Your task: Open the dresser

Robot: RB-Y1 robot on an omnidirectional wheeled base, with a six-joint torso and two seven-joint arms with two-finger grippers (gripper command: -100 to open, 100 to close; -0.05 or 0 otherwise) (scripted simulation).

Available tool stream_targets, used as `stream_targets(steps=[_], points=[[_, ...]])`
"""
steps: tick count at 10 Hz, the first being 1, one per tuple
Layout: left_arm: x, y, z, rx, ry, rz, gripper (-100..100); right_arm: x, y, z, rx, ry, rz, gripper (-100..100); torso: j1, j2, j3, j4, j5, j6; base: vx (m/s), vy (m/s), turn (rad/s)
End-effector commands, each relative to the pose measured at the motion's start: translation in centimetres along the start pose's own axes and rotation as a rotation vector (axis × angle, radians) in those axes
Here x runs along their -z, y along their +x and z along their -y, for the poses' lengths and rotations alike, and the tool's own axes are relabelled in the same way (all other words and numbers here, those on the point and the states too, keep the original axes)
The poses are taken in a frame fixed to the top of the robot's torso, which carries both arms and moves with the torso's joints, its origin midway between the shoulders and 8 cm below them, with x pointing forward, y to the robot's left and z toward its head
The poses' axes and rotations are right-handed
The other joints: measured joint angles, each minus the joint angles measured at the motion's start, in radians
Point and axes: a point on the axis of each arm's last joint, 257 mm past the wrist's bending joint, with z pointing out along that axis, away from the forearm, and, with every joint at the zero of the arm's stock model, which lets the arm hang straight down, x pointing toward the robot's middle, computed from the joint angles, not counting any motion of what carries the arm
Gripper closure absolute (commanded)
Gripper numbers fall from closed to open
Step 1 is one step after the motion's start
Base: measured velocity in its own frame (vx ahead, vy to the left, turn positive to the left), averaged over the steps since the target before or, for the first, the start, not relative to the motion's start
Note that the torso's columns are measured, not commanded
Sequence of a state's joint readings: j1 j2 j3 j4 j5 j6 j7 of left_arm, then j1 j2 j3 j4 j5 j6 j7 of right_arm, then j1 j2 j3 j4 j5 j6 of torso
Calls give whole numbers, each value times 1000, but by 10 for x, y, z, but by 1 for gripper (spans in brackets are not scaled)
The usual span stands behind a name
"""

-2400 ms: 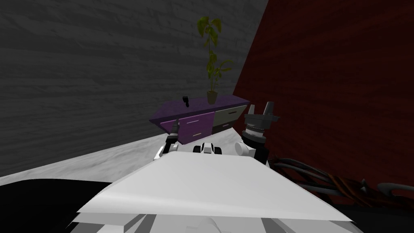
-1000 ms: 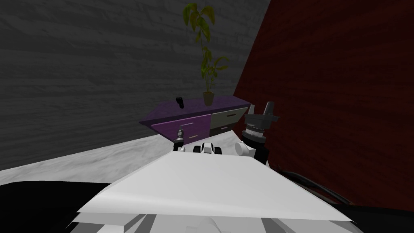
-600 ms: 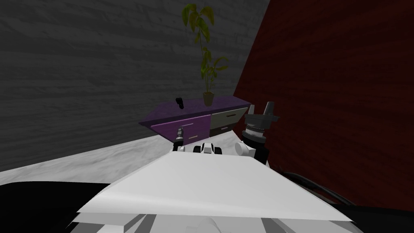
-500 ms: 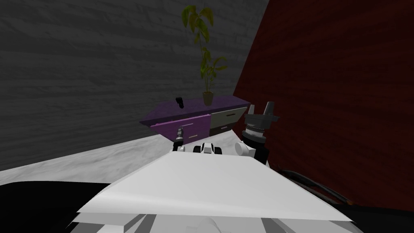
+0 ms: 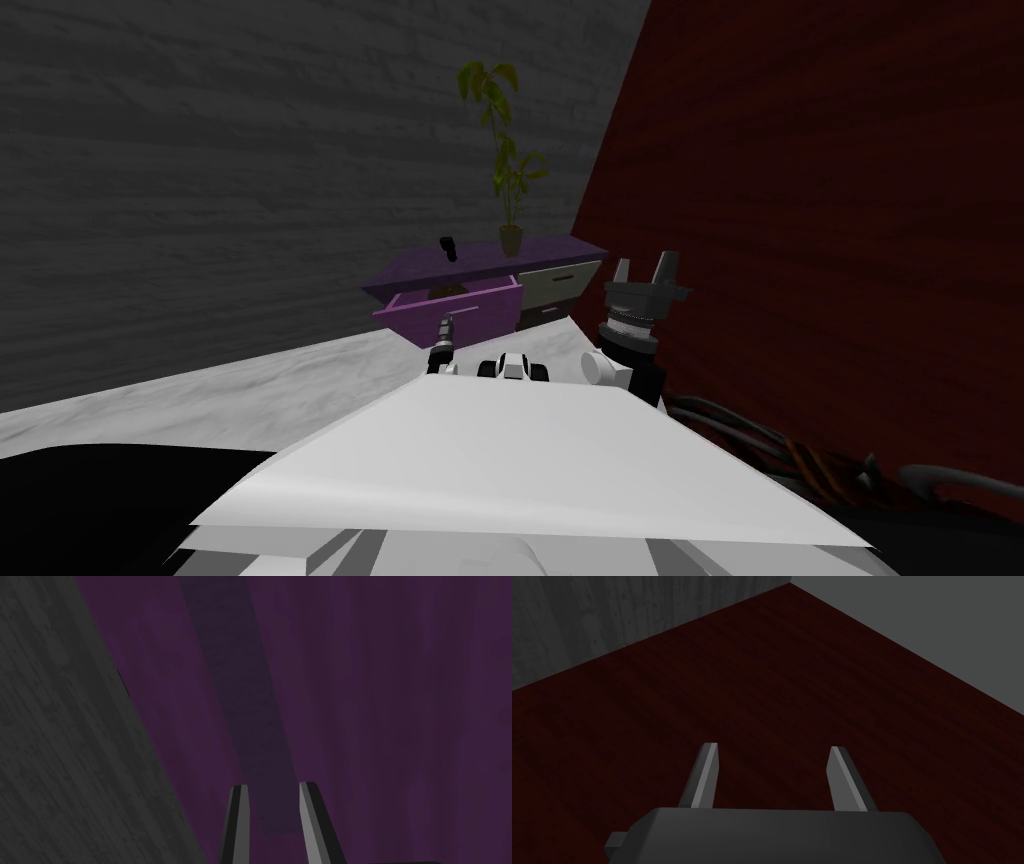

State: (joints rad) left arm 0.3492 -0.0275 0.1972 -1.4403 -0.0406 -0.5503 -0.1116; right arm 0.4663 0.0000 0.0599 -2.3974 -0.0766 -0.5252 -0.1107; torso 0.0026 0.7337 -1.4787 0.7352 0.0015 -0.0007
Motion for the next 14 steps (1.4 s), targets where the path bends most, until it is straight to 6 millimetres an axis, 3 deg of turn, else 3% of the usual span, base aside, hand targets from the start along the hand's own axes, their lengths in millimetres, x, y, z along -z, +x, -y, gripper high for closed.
stream_targets(steps=[1,3,4,13,14], points=[[6,1,-5,-4,-16,-4,100,0,0,0,0,0,0,0,-1,3,3,-1,1,0,-174,-75,18],[4,0,2,-4,2,-2,100,0,0,0,0,0,0,0,-2,4,3,-1,2,1,-157,-67,14],[4,-2,5,-5,-5,0,-100,0,0,0,0,0,0,0,0,-2,0,1,0,1,-34,-16,-14],[-10,-26,50,-11,-10,21,-100,0,0,0,0,0,0,0,-4,6,3,5,-3,0,-11,-8,-25],[-7,-23,42,-9,-19,20,-100,0,0,0,0,0,0,0,-6,8,4,6,-5,1,0,0,0]])
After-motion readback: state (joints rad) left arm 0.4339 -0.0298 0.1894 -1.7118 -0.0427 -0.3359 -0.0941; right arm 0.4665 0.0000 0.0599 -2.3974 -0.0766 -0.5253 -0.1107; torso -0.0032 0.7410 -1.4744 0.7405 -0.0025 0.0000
